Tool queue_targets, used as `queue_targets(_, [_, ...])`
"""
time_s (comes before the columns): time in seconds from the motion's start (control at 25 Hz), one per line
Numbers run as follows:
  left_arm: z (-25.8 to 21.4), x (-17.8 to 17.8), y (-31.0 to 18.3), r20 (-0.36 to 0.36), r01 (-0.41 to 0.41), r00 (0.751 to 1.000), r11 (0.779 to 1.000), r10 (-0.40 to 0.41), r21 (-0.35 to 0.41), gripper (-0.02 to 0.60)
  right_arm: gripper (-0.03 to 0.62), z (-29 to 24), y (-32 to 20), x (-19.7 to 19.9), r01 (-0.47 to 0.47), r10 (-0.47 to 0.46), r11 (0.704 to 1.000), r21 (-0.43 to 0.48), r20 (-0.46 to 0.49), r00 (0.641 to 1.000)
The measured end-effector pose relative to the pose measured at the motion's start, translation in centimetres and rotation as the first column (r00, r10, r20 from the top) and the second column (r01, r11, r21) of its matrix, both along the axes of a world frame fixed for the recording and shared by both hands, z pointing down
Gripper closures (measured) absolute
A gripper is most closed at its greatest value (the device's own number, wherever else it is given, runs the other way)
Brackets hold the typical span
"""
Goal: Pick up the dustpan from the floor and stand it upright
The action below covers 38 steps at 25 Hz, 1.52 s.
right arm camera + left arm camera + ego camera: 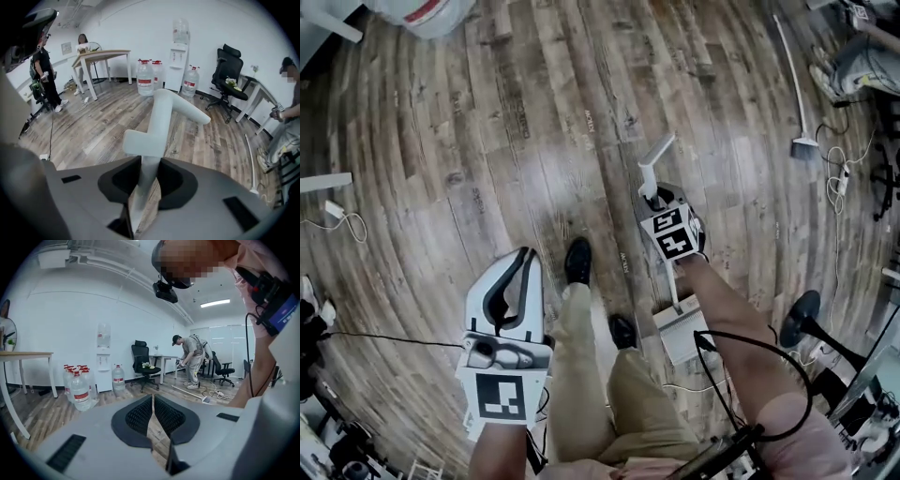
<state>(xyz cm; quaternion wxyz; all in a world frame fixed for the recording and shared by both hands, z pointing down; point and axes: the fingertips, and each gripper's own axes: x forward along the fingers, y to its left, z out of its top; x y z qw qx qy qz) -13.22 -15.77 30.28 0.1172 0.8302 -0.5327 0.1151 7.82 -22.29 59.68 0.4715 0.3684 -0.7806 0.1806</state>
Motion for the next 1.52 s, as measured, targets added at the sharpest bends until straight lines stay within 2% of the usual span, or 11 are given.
queue_targets(0.44, [-11.0, 5.4, 5.9, 0.023, -0.049, 0.999, 0.996, 0.048, 0.073, 0.558, 0.500, -12.5, 3.9, 5.7, -0.073, 0.070, 0.992, 0.098, 0.037, 0.997])
queue_targets(0.76, [-17.1, 10.2, 14.4, 0.050, -0.060, 0.997, 0.990, 0.054, 0.127, 0.558, 0.500, -20.0, 10.6, 10.6, -0.103, 0.084, 0.973, 0.207, 0.100, 0.991])
queue_targets(0.92, [-20.1, 12.2, 19.3, 0.062, -0.042, 0.998, 0.988, 0.033, 0.148, 0.558, 0.499, -23.3, 14.5, 12.8, -0.108, 0.077, 0.962, 0.252, 0.128, 0.989])
queue_targets(1.16, [-21.8, 14.0, 26.1, 0.073, -0.065, 0.996, 0.992, 0.058, 0.110, 0.558, 0.500, -27.1, 20.8, 15.8, -0.151, 0.118, 0.953, 0.263, 0.140, 0.983])
queue_targets(1.36, [-23.5, 14.9, 29.2, 0.080, -0.096, 0.993, 0.984, 0.085, 0.147, 0.558, 0.499, -28.6, 24.7, 17.2, -0.154, 0.121, 0.944, 0.291, 0.128, 0.984])
queue_targets(1.52, [-23.7, 15.1, 32.1, 0.074, -0.112, 0.992, 0.983, 0.102, 0.146, 0.558, 0.499, -29.4, 27.6, 17.3, -0.169, 0.137, 0.939, 0.300, 0.124, 0.983])
